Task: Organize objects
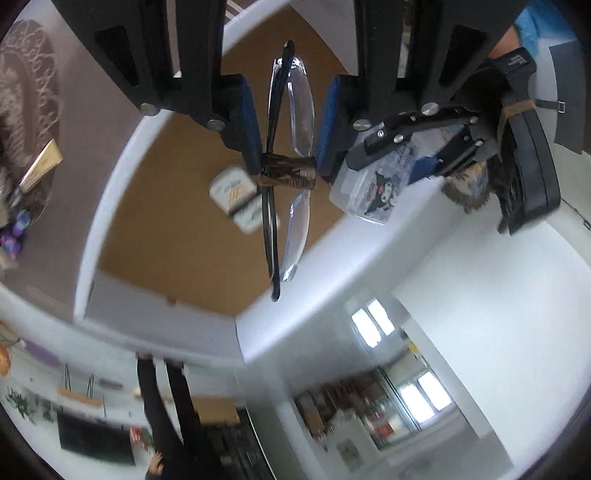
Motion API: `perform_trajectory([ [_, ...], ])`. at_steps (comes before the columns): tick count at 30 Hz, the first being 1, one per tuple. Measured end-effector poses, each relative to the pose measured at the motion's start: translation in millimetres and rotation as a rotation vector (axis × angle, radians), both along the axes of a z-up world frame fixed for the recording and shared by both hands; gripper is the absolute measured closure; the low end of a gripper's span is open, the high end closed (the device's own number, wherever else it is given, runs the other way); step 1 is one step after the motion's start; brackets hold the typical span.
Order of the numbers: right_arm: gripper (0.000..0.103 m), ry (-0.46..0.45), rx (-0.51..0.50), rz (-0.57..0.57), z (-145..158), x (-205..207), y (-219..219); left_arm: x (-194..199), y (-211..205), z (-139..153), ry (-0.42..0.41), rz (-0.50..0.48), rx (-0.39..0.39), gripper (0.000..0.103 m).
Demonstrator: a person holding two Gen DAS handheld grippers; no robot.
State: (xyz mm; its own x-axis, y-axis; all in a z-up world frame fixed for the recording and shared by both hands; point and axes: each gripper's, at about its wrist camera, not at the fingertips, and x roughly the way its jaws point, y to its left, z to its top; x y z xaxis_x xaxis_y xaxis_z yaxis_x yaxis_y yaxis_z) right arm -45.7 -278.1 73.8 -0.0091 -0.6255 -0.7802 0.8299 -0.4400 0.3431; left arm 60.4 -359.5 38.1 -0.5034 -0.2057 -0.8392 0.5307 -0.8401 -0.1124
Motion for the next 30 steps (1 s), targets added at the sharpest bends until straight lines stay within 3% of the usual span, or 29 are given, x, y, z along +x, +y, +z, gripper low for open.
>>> perform_trajectory([
  [1,0.046,-0.002,0.023,-0.010,-9,-1,-2,-1,-3,-5,-0.011,0.012,0.012,0.035],
  [4,0.035,0.036,0.022,-0.055,-17,-3,8,0,-2,-9,0.010,0.026,0.035,0.022],
  [8,0.027,0.115,-0.036,-0.127,-8,-7,50,2,11,-1,0.056,0.022,-0.001,0.022],
  [10,0.015,0.190,-0.059,-0.188,-7,-12,84,3,28,12,0.105,-0.002,-0.026,0.022],
  [12,0.009,0.292,-0.053,-0.295,-13,-21,133,3,57,26,0.165,-0.057,-0.023,0.022],
  [15,0.008,0.405,0.042,-0.475,-48,-49,201,-5,107,48,0.266,-0.210,0.027,0.022],
  [17,0.008,0.406,0.165,-0.585,-79,-65,248,-10,149,64,0.303,-0.351,0.052,0.022],
  [20,0.008,0.392,0.298,-0.697,-120,-80,310,-26,217,75,0.290,-0.554,0.088,0.017],
  [23,0.007,0.351,0.355,-0.744,-141,-91,348,-42,269,65,0.244,-0.671,0.151,0.007],
  [25,0.006,0.320,0.313,-0.762,-145,-100,362,-56,293,45,0.215,-0.701,0.173,0.007],
  [30,0.000,0.245,0.268,-0.799,-154,-126,368,-98,314,-27,0.101,-0.605,0.098,0.007],
])
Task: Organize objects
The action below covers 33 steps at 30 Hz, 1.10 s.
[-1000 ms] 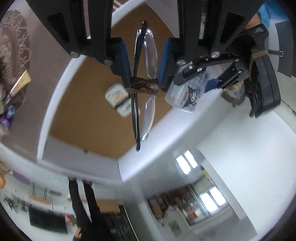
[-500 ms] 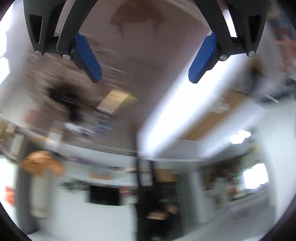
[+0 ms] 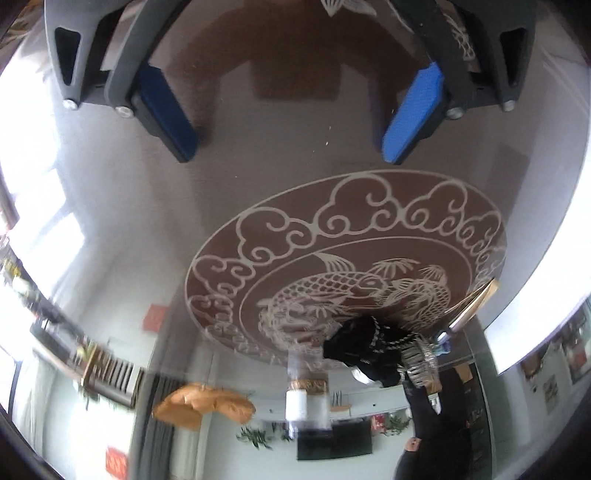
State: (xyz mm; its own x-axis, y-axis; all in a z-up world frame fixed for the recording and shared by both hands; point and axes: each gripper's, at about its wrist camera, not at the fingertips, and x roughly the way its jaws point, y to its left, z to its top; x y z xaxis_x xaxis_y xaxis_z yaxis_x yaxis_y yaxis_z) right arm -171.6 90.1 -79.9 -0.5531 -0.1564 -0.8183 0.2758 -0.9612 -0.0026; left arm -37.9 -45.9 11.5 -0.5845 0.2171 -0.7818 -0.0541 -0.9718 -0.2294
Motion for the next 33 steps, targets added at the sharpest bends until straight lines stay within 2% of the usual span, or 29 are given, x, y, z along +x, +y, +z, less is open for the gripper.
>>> perform_trajectory([
  [5,0.000,0.006,0.000,0.013,2,-1,-2,-36,-4,-55,-0.044,0.101,-0.113,0.007],
  [10,0.000,0.013,0.000,0.004,2,7,-2,-50,-10,-64,-0.023,0.163,-0.190,0.007],
  [14,0.000,0.014,0.001,0.003,3,7,-1,-53,-11,-71,-0.048,0.165,-0.207,0.007],
  [19,0.000,0.013,0.000,0.003,3,6,-1,-52,-5,-74,-0.005,0.159,-0.262,0.006],
  [21,0.000,0.013,0.000,0.002,3,6,0,-58,-5,-76,-0.020,0.148,-0.241,0.000],
  [33,0.000,0.014,0.000,0.001,3,6,1,-59,-6,-76,-0.021,0.146,-0.234,0.000],
])
